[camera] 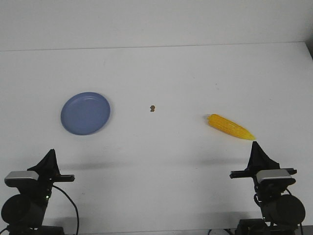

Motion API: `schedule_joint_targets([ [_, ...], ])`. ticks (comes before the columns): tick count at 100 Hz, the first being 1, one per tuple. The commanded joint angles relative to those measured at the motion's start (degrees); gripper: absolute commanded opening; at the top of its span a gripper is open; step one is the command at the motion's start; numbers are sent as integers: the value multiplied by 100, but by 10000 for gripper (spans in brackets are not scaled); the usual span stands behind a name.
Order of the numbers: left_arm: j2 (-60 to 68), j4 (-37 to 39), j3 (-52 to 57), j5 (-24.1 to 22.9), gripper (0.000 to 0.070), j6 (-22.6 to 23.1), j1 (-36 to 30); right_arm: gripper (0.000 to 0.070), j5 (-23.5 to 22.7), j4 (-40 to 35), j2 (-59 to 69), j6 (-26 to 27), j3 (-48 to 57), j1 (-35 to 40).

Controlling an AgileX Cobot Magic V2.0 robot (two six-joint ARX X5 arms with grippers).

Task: Place corn on plate with both arms
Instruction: 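Move the left gripper forward toward the blue plate's near rim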

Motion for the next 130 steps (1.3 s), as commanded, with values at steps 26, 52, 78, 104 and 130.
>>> schedule_joint_targets([
  [26, 1786, -1346, 2284, -37, 12, -50, 2, 2, -13, -2087, 1792, 96, 2079, 4],
  [52, 3047, -2361, 3423, -35, 12, 101, 2, 2, -87, -2846, 2951, 103, 3001, 4],
  [78, 3423, -2393, 3484, -28, 12, 98, 0, 2, -170, -2809, 3152, 101, 3012, 4],
  [104, 3423, -2417, 3484, -7, 43, 28, 0, 46, -173, -2811, 3152, 101, 3012, 4],
  [130, 3423, -2505, 3484, -7, 361, -15, 2, 458, -170, -2806, 3152, 101, 3012, 4],
])
